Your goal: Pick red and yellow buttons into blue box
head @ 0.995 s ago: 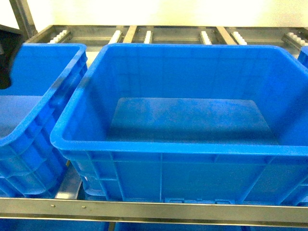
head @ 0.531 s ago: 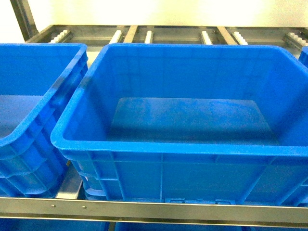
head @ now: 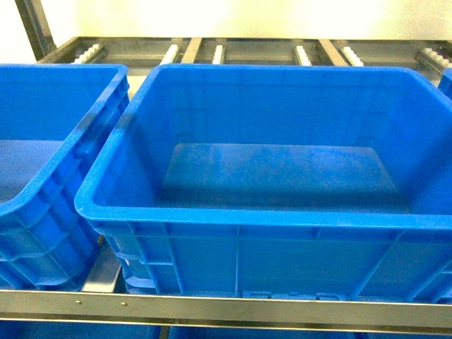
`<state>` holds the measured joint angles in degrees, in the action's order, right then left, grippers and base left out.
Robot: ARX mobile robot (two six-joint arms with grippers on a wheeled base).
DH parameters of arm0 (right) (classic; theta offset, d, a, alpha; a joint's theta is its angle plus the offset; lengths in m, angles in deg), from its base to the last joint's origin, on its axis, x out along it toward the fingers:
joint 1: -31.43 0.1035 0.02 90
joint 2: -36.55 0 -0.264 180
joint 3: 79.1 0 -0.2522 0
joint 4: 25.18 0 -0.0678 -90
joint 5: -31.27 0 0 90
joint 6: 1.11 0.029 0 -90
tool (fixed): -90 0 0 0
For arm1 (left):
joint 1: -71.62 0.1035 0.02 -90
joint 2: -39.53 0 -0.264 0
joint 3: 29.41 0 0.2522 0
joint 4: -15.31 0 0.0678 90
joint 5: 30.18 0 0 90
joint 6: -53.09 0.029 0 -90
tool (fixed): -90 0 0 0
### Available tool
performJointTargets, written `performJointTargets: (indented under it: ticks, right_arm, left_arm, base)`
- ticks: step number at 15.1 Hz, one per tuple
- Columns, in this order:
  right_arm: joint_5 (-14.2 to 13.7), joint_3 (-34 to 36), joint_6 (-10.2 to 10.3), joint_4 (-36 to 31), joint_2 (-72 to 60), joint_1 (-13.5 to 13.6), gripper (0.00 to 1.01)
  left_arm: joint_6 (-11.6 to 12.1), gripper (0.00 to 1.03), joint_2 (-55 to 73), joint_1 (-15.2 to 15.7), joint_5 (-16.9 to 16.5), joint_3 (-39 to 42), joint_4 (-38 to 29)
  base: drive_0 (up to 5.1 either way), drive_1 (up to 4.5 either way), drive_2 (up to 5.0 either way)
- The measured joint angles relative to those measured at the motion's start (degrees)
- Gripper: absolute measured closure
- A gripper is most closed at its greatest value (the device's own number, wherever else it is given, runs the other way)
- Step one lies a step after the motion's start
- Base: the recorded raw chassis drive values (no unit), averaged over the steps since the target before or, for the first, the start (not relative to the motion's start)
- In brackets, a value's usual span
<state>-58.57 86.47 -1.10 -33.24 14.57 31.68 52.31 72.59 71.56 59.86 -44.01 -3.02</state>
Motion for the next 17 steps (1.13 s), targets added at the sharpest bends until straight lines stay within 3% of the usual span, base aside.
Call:
performJointTargets:
  ticks: [10,12,16,17]
  right_arm:
    - [0.00,0.00,-0.02,11.85,12.13,0.00,0.99]
    - [0.00,-0.04,-0.02,22.38,20.46,0.00,0.99]
    - [0.00,-0.02,-0.02,22.03,21.75,0.00,0.99]
    - [0.00,-0.02,-0.02,22.05,21.75,0.00,0.99]
  left_arm:
    - [0.00,1.01,-17.84,0.00,-0.02,0.02,16.79]
    - [0.00,1.01,-20.15,0.00,0.00,0.02,19.06]
    - [0.00,1.01,-23.63,0.00,-0.04,0.02,22.93]
    - [0.02,1.01,-28.85,0.00,-0.07,0.00,31.08]
  base:
    - [0.0,0.00,0.0]
    - [0.0,0.00,0.0]
    - [0.0,0.00,0.0]
    - [0.0,0.00,0.0]
